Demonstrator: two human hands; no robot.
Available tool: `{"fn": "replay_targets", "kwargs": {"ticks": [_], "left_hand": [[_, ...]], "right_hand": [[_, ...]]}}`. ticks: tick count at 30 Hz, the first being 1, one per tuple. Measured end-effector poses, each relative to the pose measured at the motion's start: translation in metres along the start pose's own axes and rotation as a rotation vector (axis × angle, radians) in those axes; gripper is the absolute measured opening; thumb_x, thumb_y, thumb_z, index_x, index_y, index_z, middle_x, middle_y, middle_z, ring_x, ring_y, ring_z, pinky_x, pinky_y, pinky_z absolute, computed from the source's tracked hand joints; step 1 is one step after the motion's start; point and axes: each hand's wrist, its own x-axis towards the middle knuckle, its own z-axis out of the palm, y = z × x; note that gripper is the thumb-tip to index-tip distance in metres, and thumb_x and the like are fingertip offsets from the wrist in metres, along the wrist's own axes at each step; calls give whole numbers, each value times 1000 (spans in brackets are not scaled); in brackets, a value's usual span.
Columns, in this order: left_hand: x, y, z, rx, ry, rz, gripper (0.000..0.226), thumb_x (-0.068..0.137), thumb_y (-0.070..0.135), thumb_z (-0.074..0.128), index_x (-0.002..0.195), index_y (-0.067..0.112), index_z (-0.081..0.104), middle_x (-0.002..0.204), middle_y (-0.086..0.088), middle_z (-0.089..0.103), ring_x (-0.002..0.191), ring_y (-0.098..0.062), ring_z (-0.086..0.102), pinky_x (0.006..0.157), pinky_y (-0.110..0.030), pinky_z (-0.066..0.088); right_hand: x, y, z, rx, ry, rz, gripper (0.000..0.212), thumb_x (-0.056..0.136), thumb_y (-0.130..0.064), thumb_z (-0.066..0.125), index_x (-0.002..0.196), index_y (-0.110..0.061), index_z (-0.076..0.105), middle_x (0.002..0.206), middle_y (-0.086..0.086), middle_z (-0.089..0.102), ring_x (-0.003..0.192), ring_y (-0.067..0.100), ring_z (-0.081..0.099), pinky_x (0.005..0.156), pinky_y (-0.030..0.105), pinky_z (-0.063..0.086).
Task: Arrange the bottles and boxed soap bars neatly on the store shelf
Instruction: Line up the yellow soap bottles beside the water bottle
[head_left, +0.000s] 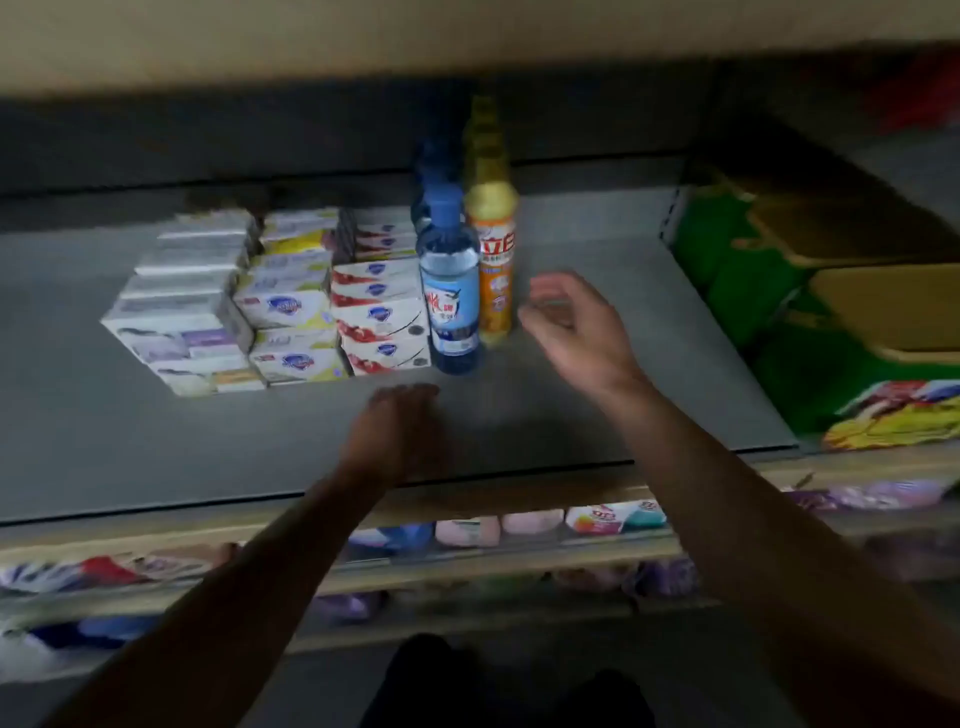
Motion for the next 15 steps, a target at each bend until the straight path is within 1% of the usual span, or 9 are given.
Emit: {"fn": "replay_targets", "kwargs": {"ticks": [1,2,4,6,9,10,11,13,15], "left_hand": [[2,-4,4,54,1,53,38,86,24,61,119,6,65,111,-17,69,101,-34,64,90,-40,50],[3,-8,8,100,8,100,35,85,23,60,114,4,67,108,-17,68,100,-36,62,90,-41,48],[9,-17,17,136,41,165,34,82,27,58,106,5,67,107,-15,67,100,-35,61,91,-42,47],[11,-27,26,183,123,215,43,83,33,56,117,8,66,121,-14,64,113,-32,57,102,-41,42],[11,-33,33,231,164,214,53,87,45,49,126,13,63,131,-9,61,123,-27,53,110,-38,35],[13,-34,35,249,172,226,54,88,48,48,127,13,63,131,-8,61,123,-26,53,110,-37,34],[13,-34,36,266,174,231,55,88,49,46,127,13,62,131,-7,61,123,-25,53,109,-36,34],[15,-36,38,291,194,242,54,90,50,46,127,14,62,129,-7,62,122,-24,54,109,-34,34],[16,-38,40,309,206,248,55,89,53,43,126,16,62,127,-5,63,122,-24,54,109,-34,33]], "right_hand": [[8,0,6,5,30,-26,23,88,-17,70,108,-21,59,92,-21,59,77,-18,57,70,-1,39],[15,1,11,0,60,-27,26,87,-18,70,110,-23,57,96,-21,59,80,-13,58,69,0,40],[36,3,20,27,89,-43,39,87,-23,70,123,-20,54,114,-13,58,91,1,60,68,0,40],[53,5,26,56,124,-80,54,89,-30,68,137,-20,46,131,-4,53,104,10,60,71,2,42],[76,-5,30,35,148,-153,62,91,-41,63,145,-24,38,142,-2,49,116,13,56,84,17,44],[83,-11,31,13,144,-160,59,92,-42,61,144,-23,40,141,-1,50,117,12,55,85,20,44],[89,-15,33,-10,128,-165,51,93,-43,59,138,-23,45,137,0,53,115,12,56,81,20,45],[97,-21,37,-59,99,-180,29,95,-43,56,116,-24,55,124,4,59,102,12,60,69,22,43],[100,-22,40,-110,114,-218,19,95,-42,56,104,-24,56,116,7,60,95,14,60,66,24,41]]}}
